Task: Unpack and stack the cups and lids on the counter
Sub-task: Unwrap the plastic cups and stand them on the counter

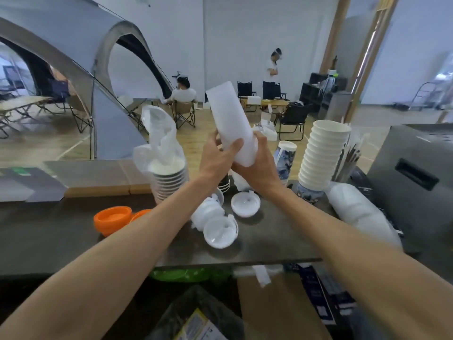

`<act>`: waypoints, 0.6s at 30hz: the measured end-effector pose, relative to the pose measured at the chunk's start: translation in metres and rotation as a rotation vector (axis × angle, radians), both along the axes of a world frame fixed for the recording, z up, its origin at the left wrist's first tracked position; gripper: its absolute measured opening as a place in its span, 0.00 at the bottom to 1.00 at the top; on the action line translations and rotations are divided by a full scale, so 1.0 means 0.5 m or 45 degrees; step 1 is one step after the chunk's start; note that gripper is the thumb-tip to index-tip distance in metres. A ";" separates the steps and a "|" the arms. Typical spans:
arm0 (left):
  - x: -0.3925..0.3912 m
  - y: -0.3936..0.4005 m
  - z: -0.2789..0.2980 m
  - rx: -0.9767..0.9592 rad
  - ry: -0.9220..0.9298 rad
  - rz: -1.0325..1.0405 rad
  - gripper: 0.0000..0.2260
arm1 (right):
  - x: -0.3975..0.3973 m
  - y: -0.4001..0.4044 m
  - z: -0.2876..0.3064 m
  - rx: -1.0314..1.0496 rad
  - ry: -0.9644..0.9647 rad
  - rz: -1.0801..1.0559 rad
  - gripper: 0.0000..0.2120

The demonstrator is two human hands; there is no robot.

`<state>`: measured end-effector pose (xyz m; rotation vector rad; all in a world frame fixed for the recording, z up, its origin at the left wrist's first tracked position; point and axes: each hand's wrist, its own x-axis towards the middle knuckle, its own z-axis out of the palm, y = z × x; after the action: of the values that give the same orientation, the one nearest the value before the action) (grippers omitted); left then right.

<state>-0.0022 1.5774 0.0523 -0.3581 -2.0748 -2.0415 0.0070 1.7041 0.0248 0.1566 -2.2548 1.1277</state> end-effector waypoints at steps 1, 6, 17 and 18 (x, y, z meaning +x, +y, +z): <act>-0.021 0.003 0.005 0.012 0.013 0.002 0.33 | -0.022 0.000 0.007 -0.009 0.018 -0.011 0.48; -0.091 0.019 0.023 0.045 0.090 0.021 0.30 | -0.111 0.003 0.020 -0.020 0.065 -0.040 0.45; -0.211 0.029 0.012 0.157 0.097 0.203 0.30 | -0.253 -0.010 0.034 -0.065 0.003 0.090 0.44; -0.217 0.028 0.003 0.159 0.083 0.213 0.30 | -0.261 -0.008 0.025 -0.070 -0.012 0.107 0.43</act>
<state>-0.1108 1.5916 0.0537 -0.2192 -1.8617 -2.0193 -0.1237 1.7003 0.0374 0.2260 -2.2411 1.2349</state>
